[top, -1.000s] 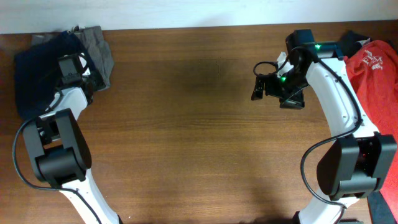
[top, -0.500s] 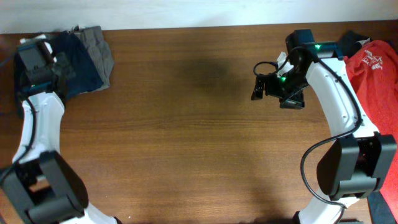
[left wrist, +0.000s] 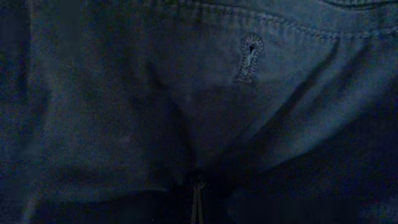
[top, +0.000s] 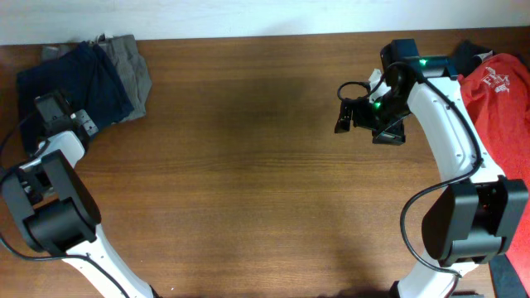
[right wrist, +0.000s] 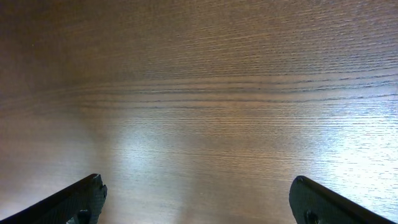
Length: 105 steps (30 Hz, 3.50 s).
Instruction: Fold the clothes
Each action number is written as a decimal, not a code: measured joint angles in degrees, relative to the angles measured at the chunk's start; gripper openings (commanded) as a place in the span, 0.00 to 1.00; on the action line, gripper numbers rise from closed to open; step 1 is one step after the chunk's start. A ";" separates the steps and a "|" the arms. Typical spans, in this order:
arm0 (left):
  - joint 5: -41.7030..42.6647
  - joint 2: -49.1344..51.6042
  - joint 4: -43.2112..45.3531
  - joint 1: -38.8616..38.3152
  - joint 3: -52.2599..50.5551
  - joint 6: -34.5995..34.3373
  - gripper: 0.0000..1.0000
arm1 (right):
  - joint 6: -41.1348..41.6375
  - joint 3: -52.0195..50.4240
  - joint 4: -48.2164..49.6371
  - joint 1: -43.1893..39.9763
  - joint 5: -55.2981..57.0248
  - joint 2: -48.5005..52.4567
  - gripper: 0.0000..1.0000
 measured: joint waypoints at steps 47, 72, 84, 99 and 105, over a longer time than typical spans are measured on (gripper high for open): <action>18.29 -29.51 -8.33 7.91 -0.63 0.42 0.99 | -1.46 8.83 -9.16 0.00 -4.13 -0.96 0.99; 65.94 -53.64 -40.59 6.93 -0.48 0.42 0.99 | 0.09 15.52 -21.92 24.59 1.75 -43.39 0.99; 68.06 -53.64 -40.65 6.51 -0.50 0.42 0.99 | 1.99 8.07 -21.94 25.79 14.49 -61.29 0.99; 68.06 -53.64 -40.65 6.51 -0.50 0.42 0.99 | 1.97 7.80 -21.94 25.79 16.24 -61.29 0.99; 68.06 -53.64 -40.65 6.51 -0.48 0.42 0.99 | 1.97 7.80 -21.94 25.79 16.24 -61.29 0.99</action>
